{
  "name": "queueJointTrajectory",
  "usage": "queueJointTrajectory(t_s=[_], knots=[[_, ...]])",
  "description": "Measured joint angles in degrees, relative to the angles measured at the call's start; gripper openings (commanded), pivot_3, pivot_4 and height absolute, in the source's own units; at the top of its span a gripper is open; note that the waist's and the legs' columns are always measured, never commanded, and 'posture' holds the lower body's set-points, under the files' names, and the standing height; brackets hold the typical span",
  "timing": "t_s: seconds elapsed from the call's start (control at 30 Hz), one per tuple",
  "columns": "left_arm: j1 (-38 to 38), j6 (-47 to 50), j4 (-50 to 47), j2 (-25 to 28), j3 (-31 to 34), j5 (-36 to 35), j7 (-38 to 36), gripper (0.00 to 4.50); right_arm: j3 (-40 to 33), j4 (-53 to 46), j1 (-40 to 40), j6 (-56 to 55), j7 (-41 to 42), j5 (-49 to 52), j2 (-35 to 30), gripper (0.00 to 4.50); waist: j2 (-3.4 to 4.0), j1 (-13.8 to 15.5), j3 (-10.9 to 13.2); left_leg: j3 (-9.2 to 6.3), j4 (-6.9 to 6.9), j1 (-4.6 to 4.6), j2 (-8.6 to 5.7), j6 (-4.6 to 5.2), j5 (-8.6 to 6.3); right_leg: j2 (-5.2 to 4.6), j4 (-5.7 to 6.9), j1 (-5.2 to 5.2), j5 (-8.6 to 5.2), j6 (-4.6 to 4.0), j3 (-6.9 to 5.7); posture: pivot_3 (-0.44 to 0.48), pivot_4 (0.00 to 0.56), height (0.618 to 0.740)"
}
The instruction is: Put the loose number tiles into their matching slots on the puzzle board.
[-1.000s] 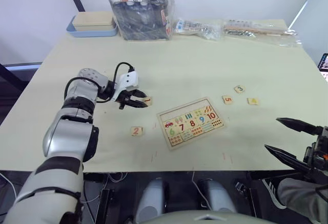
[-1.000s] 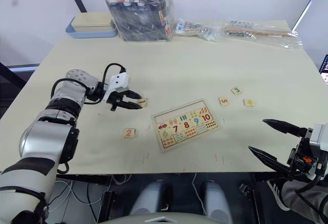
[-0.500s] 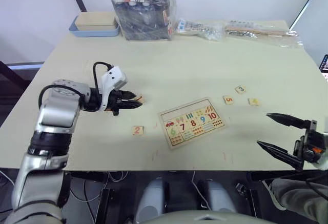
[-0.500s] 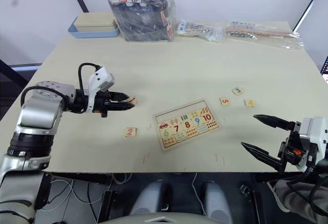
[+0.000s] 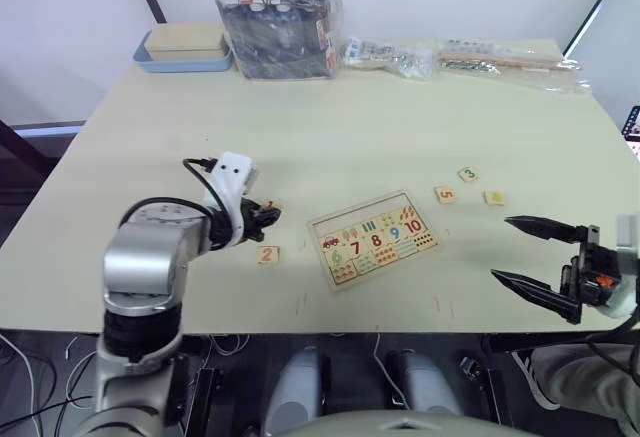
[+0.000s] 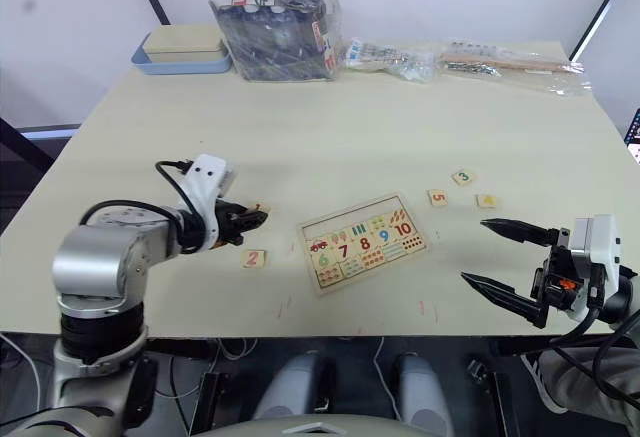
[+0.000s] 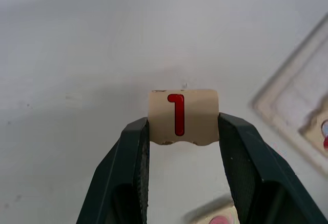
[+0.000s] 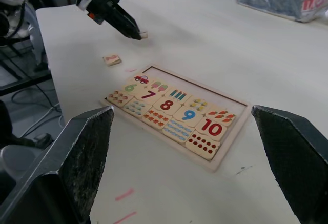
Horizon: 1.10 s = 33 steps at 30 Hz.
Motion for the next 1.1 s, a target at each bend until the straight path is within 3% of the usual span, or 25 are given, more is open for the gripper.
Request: queueJointTrajectory(t_s=[0.03,0.2,0.5,0.8,1.0,1.07,1.1], knots=[[0.4,0.0,-1.1,-5.2,0.9,1.2,5.1,1.46,0.0,0.0,0.3,0.6,0.5,0.1,-0.6,4.50,0.00,0.0,0.0,-0.02,0.00,-0.01,-0.02,0.00,0.00,-0.01,-0.02,0.01,0.00,0.00,0.00,0.000,0.150,0.740],[0.5,0.0,-1.2,-10.4,1.7,2.0,13.4,1.46,0.0,0.0,0.4,1.6,1.0,0.9,-0.9,4.50,-0.01,-0.2,0.0,-0.04,0.00,0.02,-0.01,0.00,0.00,0.01,0.00,0.02,0.00,-0.01,0.01,0.000,0.150,0.740],[3.9,0.0,-2.4,-12.3,2.3,-1.7,22.5,1.46,-0.2,0.2,0.3,2.7,1.4,1.4,-2.1,4.50,0.00,0.0,0.0,-0.04,0.00,0.02,-0.02,0.00,0.00,-0.03,-0.01,0.03,0.00,-0.01,0.01,0.000,0.150,0.740],[5.2,0.0,-2.9,-12.2,4.1,-10.2,30.8,1.46,-1.9,0.2,1.3,2.8,1.8,1.7,-2.1,4.50,0.00,-0.1,0.0,-0.05,0.00,0.05,-0.02,-0.01,0.00,-0.05,-0.03,0.05,0.01,-0.02,0.01,0.000,0.150,0.740],[6.1,-0.1,-3.3,-12.0,6.0,-19.9,37.3,4.21,-2.2,0.2,2.0,2.8,2.2,1.8,-2.1,4.50,0.01,-0.1,0.0,-0.05,0.00,0.06,-0.02,-0.01,0.00,-0.07,-0.03,0.06,0.00,-0.04,0.02,0.000,0.150,0.740],[6.7,0.0,-3.3,-8.5,6.4,-26.2,38.9,4.42,-2.2,0.2,2.2,2.8,2.3,1.8,-2.1,4.50,0.01,-0.2,0.0,-0.07,-0.01,0.08,0.01,-0.01,-0.01,-0.06,-0.03,0.05,-0.04,-0.11,0.01,0.000,0.150,0.740],[7.5,0.0,-3.3,-4.0,6.6,-30.9,39.4,4.42,-2.4,0.2,2.6,2.7,2.4,1.9,-2.1,4.50,0.02,-0.4,0.0,-0.07,-0.03,0.09,0.06,-0.02,-0.01,-0.03,0.00,0.03,-0.05,-0.14,0.02,0.000,0.150,0.740]])
